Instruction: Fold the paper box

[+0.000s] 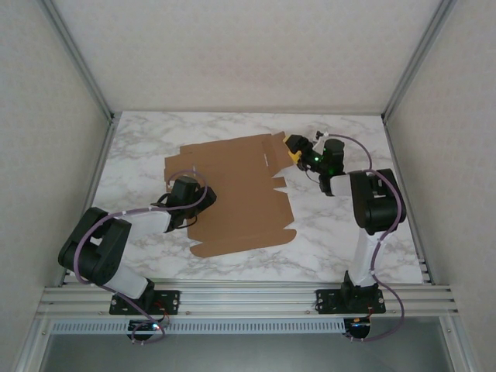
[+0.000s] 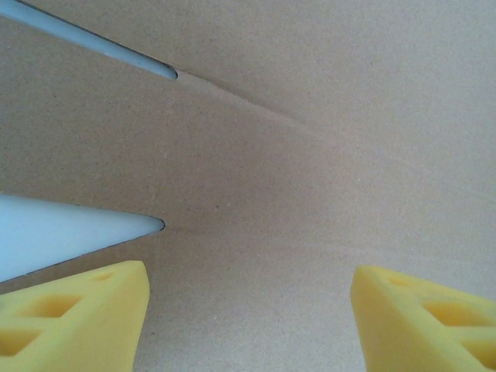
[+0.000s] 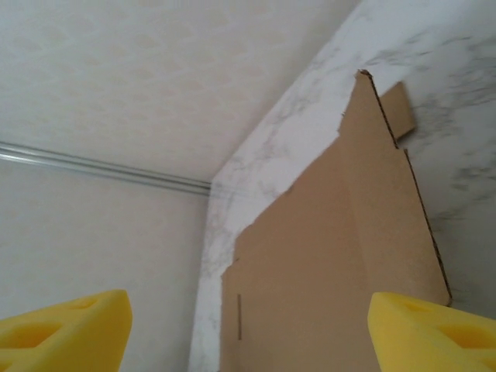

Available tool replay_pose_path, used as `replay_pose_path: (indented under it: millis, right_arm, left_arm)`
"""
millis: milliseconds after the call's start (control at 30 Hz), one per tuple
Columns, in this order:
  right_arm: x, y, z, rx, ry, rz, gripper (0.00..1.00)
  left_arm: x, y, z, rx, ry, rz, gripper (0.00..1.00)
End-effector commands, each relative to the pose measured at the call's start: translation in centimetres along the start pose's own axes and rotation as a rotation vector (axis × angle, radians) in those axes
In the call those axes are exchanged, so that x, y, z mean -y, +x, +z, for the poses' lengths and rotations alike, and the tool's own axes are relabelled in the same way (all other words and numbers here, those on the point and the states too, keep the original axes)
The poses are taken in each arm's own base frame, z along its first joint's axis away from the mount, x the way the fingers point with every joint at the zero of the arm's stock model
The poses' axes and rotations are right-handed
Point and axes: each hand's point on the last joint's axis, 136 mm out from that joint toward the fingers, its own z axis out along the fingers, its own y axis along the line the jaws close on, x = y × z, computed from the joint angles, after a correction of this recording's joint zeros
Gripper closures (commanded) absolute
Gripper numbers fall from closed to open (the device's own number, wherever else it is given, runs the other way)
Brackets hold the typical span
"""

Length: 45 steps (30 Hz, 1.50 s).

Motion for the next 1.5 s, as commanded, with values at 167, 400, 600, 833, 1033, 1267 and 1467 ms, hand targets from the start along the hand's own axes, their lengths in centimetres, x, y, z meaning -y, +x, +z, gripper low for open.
replay_pose_path:
  millis: [167, 400, 600, 833, 1033, 1267, 1467]
  right_arm:
    - [3.1, -0.4, -2.6, -0.042, 0.294, 0.019, 0.20]
    - [3.7, 2.7, -3.9, -0.075, 0.394, 0.154, 0.17]
    - [5.4, 5.7, -3.0, -0.126, 0.479, 0.265, 0.14]
    - [6.3, 6.2, -1.6, -0.102, 0.499, 0.313, 0.13]
    - [7.4, 5.7, -0.6, -0.062, 0.536, 0.354, 0.13]
    - [7.6, 5.5, 1.1, -0.017, 0.520, 0.403, 0.13]
    - [6.8, 4.8, 2.5, 0.045, 0.458, 0.410, 0.12]
  left_arm:
    - [-2.3, 0.9, 0.1, -0.049, -0.115, 0.037, 0.30]
    - [-2.6, 1.1, 0.2, -0.057, -0.126, 0.039, 0.30]
    - [-2.5, 1.1, 0.3, -0.056, -0.120, 0.036, 0.30]
    - [-2.3, 0.9, 0.1, -0.048, -0.113, 0.038, 0.30]
    - [-2.3, 1.0, 0.0, -0.050, -0.109, 0.036, 0.30]
    - [-2.3, 0.9, -0.1, -0.046, -0.109, 0.040, 0.30]
    - [-2.2, 0.9, -0.1, -0.047, -0.105, 0.038, 0.30]
